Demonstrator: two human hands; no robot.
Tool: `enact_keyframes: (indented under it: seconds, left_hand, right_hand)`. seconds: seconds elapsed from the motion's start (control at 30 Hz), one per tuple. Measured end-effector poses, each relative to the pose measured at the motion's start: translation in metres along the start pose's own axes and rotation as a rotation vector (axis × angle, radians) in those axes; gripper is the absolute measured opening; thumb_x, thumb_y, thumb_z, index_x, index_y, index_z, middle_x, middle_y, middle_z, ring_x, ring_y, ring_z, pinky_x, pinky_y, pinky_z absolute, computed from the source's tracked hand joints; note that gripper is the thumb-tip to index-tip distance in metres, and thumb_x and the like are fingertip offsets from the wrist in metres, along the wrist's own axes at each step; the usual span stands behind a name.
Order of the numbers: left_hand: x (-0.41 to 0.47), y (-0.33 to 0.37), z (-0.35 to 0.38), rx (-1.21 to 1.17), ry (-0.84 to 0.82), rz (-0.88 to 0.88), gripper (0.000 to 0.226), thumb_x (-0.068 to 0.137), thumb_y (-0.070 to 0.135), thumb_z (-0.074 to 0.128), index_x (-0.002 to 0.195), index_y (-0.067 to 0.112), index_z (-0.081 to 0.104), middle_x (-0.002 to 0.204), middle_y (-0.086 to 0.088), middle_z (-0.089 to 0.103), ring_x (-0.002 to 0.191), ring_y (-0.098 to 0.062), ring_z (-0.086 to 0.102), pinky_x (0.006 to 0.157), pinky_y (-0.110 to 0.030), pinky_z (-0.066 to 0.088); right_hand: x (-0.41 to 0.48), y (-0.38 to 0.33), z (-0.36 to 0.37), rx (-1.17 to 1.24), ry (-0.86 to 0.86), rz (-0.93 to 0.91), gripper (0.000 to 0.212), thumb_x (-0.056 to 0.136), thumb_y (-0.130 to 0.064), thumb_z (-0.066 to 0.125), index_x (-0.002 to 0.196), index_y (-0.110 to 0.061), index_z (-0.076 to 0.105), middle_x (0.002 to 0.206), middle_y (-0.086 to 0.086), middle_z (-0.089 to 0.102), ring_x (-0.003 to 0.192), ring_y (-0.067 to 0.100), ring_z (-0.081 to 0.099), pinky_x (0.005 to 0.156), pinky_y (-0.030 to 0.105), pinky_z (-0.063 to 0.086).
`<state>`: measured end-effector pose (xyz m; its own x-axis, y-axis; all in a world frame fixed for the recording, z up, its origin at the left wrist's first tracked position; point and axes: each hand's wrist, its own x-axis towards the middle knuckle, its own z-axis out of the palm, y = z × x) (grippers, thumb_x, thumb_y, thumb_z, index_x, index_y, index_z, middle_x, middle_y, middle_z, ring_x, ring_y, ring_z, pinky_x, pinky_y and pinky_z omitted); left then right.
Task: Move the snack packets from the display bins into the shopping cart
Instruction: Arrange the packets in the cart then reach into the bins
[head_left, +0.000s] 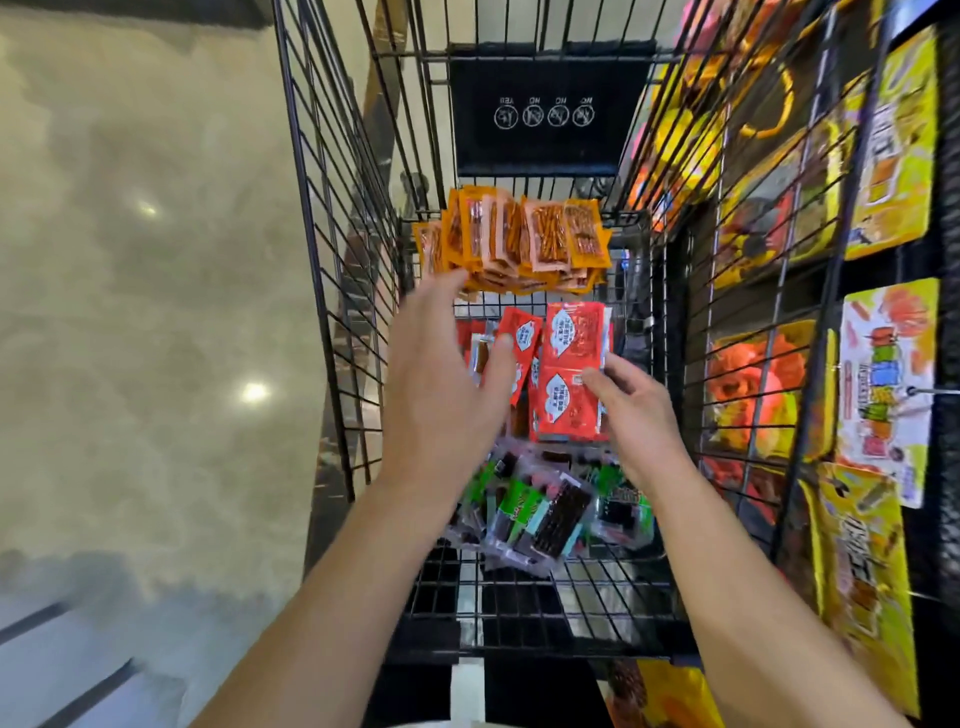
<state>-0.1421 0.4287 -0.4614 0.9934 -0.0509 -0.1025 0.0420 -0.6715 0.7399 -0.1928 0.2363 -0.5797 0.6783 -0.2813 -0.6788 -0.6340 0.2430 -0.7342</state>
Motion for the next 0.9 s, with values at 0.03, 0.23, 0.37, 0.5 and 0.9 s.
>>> enact_keyframes:
  seconds: [0.03,0.23,0.37,0.5,0.9]
  left_hand:
    - [0.001,-0.003,0.015,-0.067,-0.112,-0.121,0.065,0.098,0.043,0.068,0.153,0.023,0.04,0.15,0.006,0.05,0.139,-0.009,0.045,0.117,-0.038,0.041]
    - [0.016,-0.063,0.08,-0.602,-0.488,-0.867,0.058,0.089,0.051,0.081,0.134,0.019,0.063,0.124,-0.005,0.077,0.104,-0.022,0.077,0.093,-0.044,0.063]
    - [0.012,-0.097,0.097,-0.871,-0.397,-0.958,0.02,0.101,0.025,0.071,0.119,0.016,0.074,0.102,-0.008,0.083,0.085,-0.023,0.081,0.063,-0.034,0.064]
    - [0.011,-0.115,0.1,-0.866,-0.277,-0.899,0.01,0.105,0.02,0.066,0.113,0.02,0.072,0.1,-0.004,0.083,0.086,-0.02,0.081,0.064,-0.031,0.063]
    - [0.009,-0.132,0.109,-0.854,-0.197,-0.8,0.019,0.099,0.024,0.075,0.115,0.025,0.065,0.102,-0.006,0.082,0.084,-0.028,0.081,0.069,-0.045,0.066]
  right_hand:
    - [0.0,0.001,0.002,0.026,-0.032,0.01,0.034,0.101,-0.018,0.066,0.134,-0.015,0.066,0.123,0.002,0.075,0.109,0.02,0.074,0.093,0.043,0.061]
    - [0.001,0.023,0.026,0.128,-0.209,0.076,0.038,0.098,-0.009,0.068,0.136,-0.011,0.065,0.125,0.009,0.073,0.113,0.027,0.071,0.095,0.045,0.058]
    - [0.006,0.034,0.048,-0.075,-0.172,-0.006,0.019,0.092,-0.007,0.075,0.101,-0.024,0.074,0.085,-0.008,0.078,0.083,0.008,0.072,0.081,0.032,0.061]
    - [0.029,0.037,0.04,-0.308,0.008,-0.063,0.017,0.09,-0.031,0.079,0.103,-0.022,0.074,0.088,-0.012,0.072,0.084,0.001,0.067,0.078,0.026,0.054]
    - [0.089,0.069,0.022,-1.034,0.417,0.122,0.093,0.078,-0.069,0.076,0.138,-0.006,0.044,0.135,0.014,0.041,0.129,0.033,0.039,0.105,0.05,0.042]
